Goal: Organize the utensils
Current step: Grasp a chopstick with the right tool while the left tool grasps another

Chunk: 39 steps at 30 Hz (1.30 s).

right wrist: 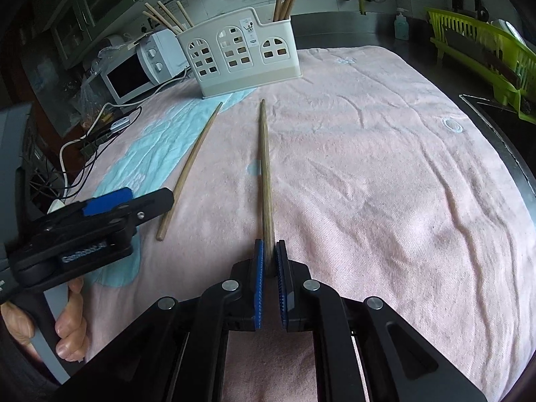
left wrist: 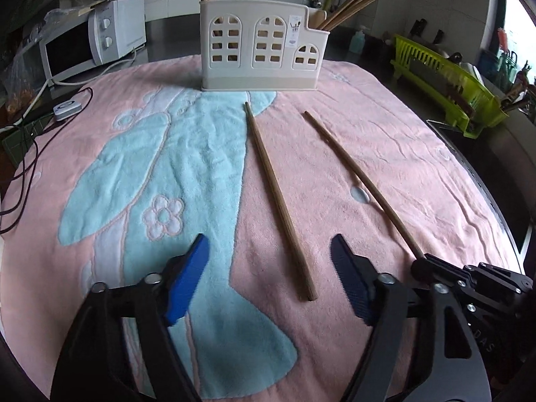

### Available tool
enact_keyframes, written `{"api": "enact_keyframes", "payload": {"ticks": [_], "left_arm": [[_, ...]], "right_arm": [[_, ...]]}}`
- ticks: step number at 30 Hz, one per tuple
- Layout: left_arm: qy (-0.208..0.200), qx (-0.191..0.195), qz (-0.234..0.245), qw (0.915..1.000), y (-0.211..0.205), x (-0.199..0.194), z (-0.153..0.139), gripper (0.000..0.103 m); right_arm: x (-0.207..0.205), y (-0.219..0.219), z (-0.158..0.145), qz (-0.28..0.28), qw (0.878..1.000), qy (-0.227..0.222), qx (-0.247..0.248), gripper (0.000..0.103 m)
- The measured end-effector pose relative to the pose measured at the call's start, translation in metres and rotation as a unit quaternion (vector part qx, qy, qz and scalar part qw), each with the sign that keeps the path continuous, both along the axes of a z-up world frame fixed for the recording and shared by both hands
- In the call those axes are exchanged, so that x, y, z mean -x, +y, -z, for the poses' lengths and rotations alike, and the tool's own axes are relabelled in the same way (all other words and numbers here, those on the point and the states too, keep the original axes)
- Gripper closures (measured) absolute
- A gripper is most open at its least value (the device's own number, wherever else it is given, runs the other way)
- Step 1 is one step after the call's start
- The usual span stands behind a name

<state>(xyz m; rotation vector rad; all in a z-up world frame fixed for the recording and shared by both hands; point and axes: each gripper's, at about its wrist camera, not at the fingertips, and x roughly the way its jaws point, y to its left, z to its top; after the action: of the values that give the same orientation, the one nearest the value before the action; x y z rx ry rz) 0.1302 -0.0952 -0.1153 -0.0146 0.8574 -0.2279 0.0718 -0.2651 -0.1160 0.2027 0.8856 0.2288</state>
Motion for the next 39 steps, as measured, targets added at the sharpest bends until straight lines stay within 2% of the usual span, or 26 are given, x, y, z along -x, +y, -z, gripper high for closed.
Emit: {"api": "enact_keyframes", "payload": {"ticks": [2,4,9,19,22,29,37,38,39], "left_arm": [[0.009,0.001,0.003,1.0,-0.003,-0.001,0.005,0.055],[0.011,0.005,0.011,0.9999,-0.006,-0.001,0.008,0.058],[0.018,-0.008,0.022,0.9996,-0.013,-0.002,0.008,0.058],[0.017,-0.009,0.018,0.9996,-0.012,-0.002,0.008,0.057],[0.016,-0.021,0.015,0.9995,-0.014,-0.001,0.008,0.06],[0.014,-0.027,0.009,0.9995,-0.012,0.001,0.006,0.082],[0.024,-0.007,0.033,0.9991,-0.012,0.005,0.005,0.087],[0.024,-0.006,0.036,0.999,-0.012,0.005,0.005,0.093],[0.025,-0.007,0.042,0.9988,-0.013,0.006,0.005,0.093]], "right_arm": [[0.0,0.0,0.0,0.0,1.0,0.0,-0.001,0.096],[0.0,0.0,0.0,-0.001,1.0,0.0,-0.001,0.096],[-0.001,-0.001,0.0,-0.002,1.0,0.001,-0.004,0.096],[-0.001,-0.001,0.001,-0.001,1.0,0.001,-0.007,0.096],[-0.001,-0.001,0.001,0.0,1.0,0.001,-0.008,0.096],[-0.001,-0.002,0.001,0.0,1.0,0.001,-0.009,0.096],[-0.001,-0.002,0.001,0.0,1.0,0.001,-0.009,0.096],[-0.001,-0.002,0.001,0.0,1.0,0.001,-0.01,0.096],[-0.001,-0.002,0.001,0.0,1.0,0.002,-0.01,0.096]]}}
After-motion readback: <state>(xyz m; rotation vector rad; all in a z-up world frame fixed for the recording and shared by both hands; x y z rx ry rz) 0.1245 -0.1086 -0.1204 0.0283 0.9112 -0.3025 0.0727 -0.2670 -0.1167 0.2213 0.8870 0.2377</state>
